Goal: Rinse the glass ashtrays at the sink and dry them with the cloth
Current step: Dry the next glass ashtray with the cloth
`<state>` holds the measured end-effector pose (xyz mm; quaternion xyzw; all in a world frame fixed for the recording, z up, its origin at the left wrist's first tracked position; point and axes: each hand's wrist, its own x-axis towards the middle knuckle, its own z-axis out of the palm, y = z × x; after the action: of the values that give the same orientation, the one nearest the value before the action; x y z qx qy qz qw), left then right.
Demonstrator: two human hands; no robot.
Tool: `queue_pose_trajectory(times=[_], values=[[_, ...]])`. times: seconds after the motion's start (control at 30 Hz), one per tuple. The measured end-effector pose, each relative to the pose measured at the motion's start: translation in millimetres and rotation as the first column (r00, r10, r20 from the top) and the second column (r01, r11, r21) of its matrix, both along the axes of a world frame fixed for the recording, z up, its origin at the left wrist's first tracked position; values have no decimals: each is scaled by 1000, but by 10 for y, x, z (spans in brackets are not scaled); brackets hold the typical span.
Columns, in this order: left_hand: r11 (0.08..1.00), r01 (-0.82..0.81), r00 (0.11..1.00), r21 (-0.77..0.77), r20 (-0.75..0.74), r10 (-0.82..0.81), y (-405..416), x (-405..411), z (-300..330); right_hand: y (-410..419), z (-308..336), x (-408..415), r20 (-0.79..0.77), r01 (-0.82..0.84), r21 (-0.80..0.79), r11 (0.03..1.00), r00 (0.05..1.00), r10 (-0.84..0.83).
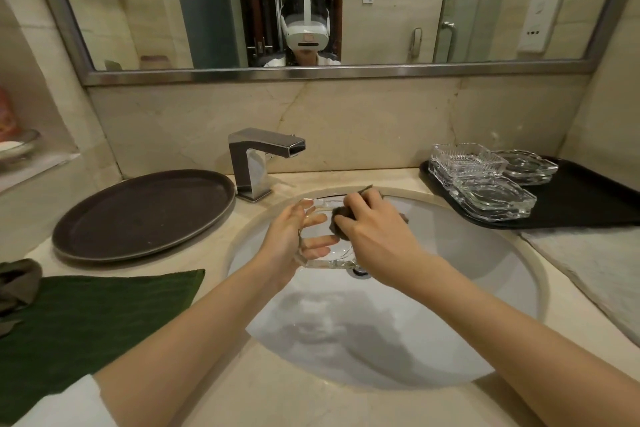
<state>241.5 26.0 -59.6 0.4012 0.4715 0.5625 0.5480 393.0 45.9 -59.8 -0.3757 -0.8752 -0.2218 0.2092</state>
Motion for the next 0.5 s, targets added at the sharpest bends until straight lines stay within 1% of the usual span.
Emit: queue_pose_trajectory(times=[0.07, 0.13, 0.2, 0.3, 0.4, 0.47, 0.5], values=[[1000, 9, 1000, -12, 11, -9, -14, 9, -4, -30, -29, -83, -27, -12, 6, 1000, 1000, 12], [1000, 16, 999, -20, 41, -16, -28, 22, 6, -65, -54, -140, -48, -40, -49, 998, 998, 38], [1000, -1, 998, -26, 61, 2, -34, 31, 1, -96, -56, -174, -78, -120, -124, 985, 991, 111], [998, -49, 998, -34, 42, 50, -34, 36, -24, -130, -42, -127, -53, -218, -184, 959, 976, 211], [998, -57, 998, -33, 5, 57, -41, 18, -13, -70, 7, 15, -33, -268, -140, 953, 964, 266], [997, -74, 997, -17, -25, 74, -32, -2, 8, 0, 46, 123, -28, -261, -59, 963, 965, 260], [997, -82, 996, -10, -29, 81, -25, -9, 22, 25, 66, 162, -40, -232, -5, 973, 972, 232]])
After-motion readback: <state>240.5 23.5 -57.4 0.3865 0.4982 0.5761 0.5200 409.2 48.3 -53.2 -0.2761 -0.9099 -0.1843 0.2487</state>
